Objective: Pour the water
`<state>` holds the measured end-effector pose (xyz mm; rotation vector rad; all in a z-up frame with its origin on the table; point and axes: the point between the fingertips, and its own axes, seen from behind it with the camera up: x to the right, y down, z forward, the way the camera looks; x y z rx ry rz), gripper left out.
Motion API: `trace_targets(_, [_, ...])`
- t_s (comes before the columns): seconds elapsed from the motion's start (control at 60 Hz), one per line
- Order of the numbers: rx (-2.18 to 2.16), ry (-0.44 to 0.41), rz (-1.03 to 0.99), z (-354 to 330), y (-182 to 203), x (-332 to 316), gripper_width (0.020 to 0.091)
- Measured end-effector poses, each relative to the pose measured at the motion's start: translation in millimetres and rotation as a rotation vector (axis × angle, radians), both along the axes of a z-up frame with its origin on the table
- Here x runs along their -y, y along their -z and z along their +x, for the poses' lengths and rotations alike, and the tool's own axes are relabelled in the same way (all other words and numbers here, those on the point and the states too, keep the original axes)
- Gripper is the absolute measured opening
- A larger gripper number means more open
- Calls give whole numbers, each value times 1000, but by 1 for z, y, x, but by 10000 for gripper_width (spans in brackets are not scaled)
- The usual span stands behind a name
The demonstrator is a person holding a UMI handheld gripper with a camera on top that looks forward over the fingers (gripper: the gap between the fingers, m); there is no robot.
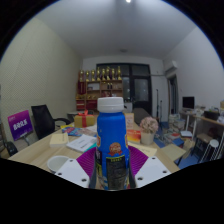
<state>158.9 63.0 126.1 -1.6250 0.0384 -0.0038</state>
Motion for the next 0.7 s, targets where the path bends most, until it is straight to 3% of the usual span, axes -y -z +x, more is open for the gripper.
trace_targets(0.15, [-36,23,-46,6,42,-17,457])
trace_targets(0.367, [-8,24,-40,25,50,-13,486])
trace_targets(0.483, [10,11,-80,24,54,-10,640])
trace_targets(0.533, [23,11,-138,25,60,-2,739])
trace_targets(0.567, [22,3,-144,23,59,4,848])
trace_targets(0.7, [63,-28,-129,16,48,35,851])
